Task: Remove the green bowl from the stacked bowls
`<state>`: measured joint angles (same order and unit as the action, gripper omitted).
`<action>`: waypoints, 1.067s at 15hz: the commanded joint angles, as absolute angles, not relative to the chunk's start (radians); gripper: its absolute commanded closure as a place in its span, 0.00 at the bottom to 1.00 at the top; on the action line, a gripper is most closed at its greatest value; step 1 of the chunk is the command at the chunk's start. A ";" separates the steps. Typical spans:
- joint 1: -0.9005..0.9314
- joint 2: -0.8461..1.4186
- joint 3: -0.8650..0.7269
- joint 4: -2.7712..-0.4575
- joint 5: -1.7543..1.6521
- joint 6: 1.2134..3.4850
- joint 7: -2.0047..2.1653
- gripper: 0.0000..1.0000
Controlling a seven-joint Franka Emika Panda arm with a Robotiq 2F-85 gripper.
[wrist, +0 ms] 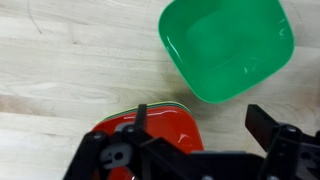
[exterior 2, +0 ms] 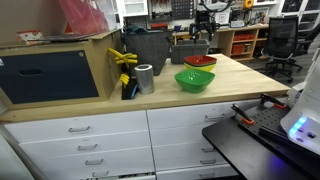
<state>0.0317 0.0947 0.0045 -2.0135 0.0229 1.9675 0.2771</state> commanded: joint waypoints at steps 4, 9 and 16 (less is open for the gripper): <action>0.030 0.095 0.006 -2.013 0.024 1.966 0.281 0.00; 0.030 0.095 0.006 -2.013 0.024 1.966 0.281 0.00; 0.025 0.098 0.002 -2.016 0.014 1.990 0.257 0.00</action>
<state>0.0308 0.0976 0.0046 -2.0141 0.0222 1.9733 0.2782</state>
